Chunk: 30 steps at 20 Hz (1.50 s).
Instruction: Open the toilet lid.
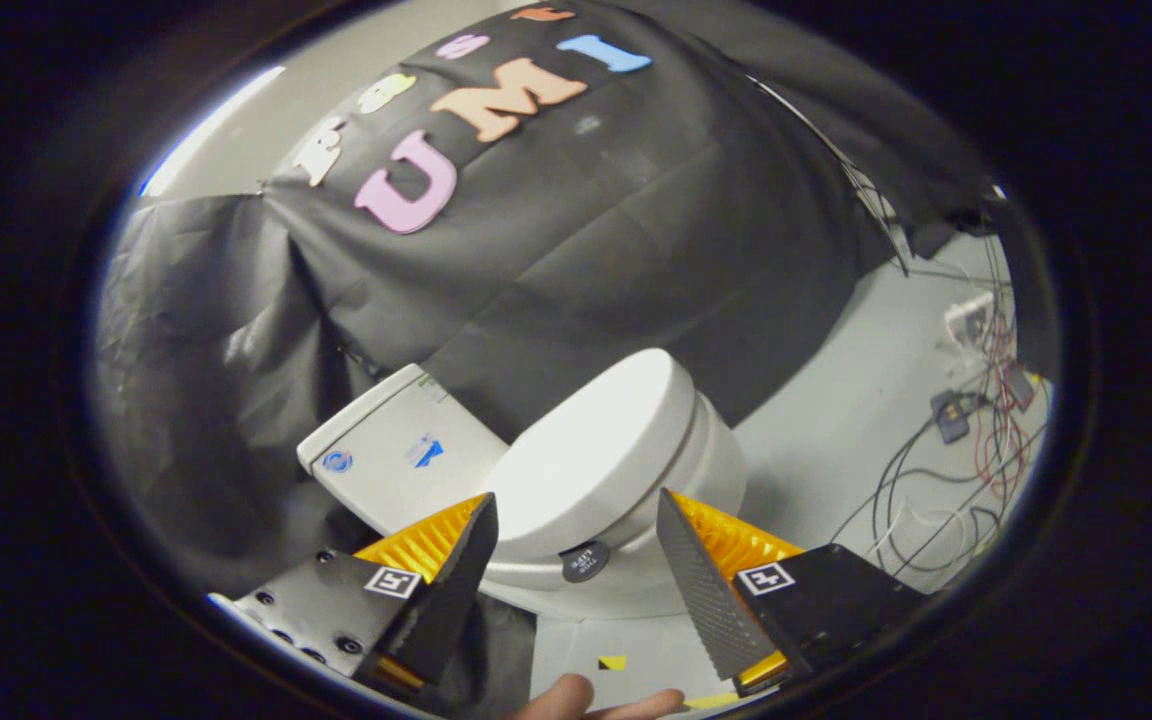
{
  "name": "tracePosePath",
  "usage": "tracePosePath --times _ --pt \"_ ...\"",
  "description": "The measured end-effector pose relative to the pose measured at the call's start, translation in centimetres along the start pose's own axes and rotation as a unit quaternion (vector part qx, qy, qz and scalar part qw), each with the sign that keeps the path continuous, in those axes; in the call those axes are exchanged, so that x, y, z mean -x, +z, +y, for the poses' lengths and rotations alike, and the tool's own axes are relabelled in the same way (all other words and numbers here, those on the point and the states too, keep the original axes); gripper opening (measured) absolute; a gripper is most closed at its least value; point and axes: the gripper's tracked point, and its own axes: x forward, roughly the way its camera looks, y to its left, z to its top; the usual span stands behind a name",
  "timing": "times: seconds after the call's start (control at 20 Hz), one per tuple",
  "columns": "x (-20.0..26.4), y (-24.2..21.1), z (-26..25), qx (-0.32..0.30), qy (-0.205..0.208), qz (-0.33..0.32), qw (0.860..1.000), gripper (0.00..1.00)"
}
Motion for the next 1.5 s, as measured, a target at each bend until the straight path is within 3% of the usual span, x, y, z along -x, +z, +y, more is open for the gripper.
tracePosePath --times 0.4,0.7,0.8,1.15,1.2,1.35,1.5 --pt "-2.3 -4.1 0.4 -0.095 0.002 0.051 0.994 0.99" --pt "-5.3 -7.7 -0.1 -0.144 -0.03 0.102 0.984 0.96" --pt "-6.0 -8.9 -0.7 -0.152 -0.053 0.117 0.98 0.79" --pt "-6.7 -8.5 -0.2 -0.199 -0.058 0.124 0.97 0.2" --pt "-6.6 -8.3 0.1 -0.206 -0.054 0.121 0.969 0.2" --pt "-6.2 -7.9 0.2 -0.201 -0.064 0.11 0.971 0.02" --pt "-6.6 -7.6 0.3 -0.191 -0.086 0.109 0.972 0.02"
